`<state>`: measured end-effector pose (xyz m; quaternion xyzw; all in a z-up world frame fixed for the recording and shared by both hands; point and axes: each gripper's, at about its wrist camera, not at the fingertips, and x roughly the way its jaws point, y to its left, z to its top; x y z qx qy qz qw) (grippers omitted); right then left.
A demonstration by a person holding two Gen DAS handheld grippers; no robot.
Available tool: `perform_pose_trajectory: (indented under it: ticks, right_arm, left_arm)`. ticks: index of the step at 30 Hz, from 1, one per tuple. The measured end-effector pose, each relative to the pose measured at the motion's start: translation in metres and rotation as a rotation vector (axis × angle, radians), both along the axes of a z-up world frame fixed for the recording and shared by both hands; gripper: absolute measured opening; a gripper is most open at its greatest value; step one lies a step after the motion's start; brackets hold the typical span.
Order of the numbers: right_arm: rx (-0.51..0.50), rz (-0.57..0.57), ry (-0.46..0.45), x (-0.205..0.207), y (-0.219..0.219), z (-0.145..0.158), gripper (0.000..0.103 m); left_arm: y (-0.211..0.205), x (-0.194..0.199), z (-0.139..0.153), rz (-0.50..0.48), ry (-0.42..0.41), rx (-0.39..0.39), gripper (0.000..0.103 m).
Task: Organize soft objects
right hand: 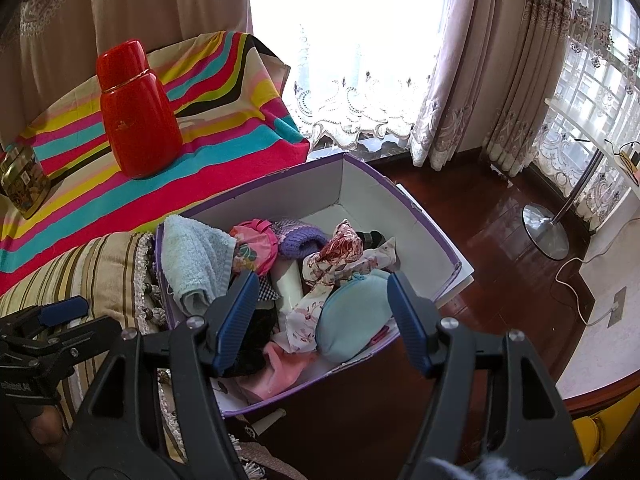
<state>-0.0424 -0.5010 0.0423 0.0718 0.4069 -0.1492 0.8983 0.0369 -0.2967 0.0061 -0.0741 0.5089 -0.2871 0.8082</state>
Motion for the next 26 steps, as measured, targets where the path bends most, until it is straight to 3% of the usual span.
perform_pose_trajectory:
  ticks: [26]
  right_arm:
    - [0.001, 0.002, 0.014, 0.0010, 0.0004, -0.0044, 0.070]
  left_arm:
    - [-0.0040, 0.0012, 0.0021, -0.009, -0.015, 0.000, 0.103]
